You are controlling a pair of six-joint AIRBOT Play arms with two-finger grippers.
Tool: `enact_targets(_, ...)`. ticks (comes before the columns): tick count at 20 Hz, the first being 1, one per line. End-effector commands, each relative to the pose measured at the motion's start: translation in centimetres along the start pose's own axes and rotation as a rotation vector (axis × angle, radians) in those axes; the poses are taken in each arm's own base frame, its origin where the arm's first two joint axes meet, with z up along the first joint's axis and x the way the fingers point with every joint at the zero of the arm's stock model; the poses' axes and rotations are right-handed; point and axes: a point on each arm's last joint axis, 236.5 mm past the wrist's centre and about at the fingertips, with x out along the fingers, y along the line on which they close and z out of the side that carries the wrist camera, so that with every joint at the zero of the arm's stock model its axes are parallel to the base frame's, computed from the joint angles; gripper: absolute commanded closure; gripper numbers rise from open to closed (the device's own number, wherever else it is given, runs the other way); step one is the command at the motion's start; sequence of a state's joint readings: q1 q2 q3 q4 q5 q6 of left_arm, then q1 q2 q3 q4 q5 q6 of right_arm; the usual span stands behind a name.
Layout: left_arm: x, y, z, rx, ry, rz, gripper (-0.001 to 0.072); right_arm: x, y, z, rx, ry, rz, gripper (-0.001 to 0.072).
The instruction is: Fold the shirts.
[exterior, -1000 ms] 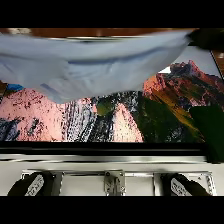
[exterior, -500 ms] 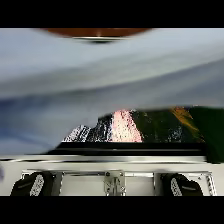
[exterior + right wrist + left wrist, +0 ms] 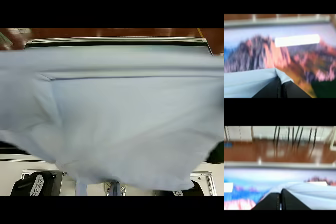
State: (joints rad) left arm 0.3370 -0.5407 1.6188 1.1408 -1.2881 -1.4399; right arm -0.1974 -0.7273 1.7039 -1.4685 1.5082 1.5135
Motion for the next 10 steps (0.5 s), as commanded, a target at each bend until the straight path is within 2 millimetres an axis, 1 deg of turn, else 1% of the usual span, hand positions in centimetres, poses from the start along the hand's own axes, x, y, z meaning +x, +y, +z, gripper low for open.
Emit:
enact_targets(1, 6.5, 3.2, -10.9, -0.110, 0.309, 0.012, 0.0672, 8.7, -1.2, -10.3, 0.045, 0.439, -0.012, 0.0652)
enact_targets(2, 8.8, 3.7, -15.3, -0.174, 0.408, -0.005, 0.0673, 11.9, -1.3, -13.2, 0.066, 0.512, -0.012, 0.0652)
enact_targets(3, 11.0, 4.1, -19.0, -0.244, 0.472, -0.021, 0.0672, 15.1, -1.6, -15.3, 0.080, 0.537, -0.014, 0.0652)
enact_targets(4, 13.4, 4.4, -22.3, -0.325, 0.503, -0.037, 0.0672, 18.8, -1.8, -16.9, 0.103, 0.524, -0.019, 0.0652)
enact_targets(5, 15.7, 4.6, -24.5, -0.388, 0.504, -0.055, 0.0673, 22.1, -1.6, -17.6, 0.130, 0.494, -0.005, 0.0652)
enact_targets(6, 18.1, 4.7, -26.2, -0.411, 0.495, -0.076, 0.0673, 25.3, -0.9, -17.9, 0.165, 0.463, 0.025, 0.0652)
enact_targets(7, 20.3, 4.8, -27.6, -0.386, 0.494, -0.088, 0.0673, 28.4, -0.1, -17.8, 0.187, 0.428, 0.050, 0.0652)
enact_targets(8, 22.6, 5.1, -28.9, -0.354, 0.497, -0.083, 0.0673, 31.3, 0.7, -17.1, 0.201, 0.368, 0.069, 0.0652)
enact_targets(9, 24.7, 5.4, -29.7, -0.346, 0.488, -0.067, 0.0673, 33.9, 2.0, -16.3, 0.208, 0.299, 0.090, 0.0652)
enact_targets(10, 27.0, 5.8, -30.3, -0.343, 0.466, -0.044, 0.0672, 36.1, 3.1, -15.5, 0.205, 0.231, 0.102, 0.0652)
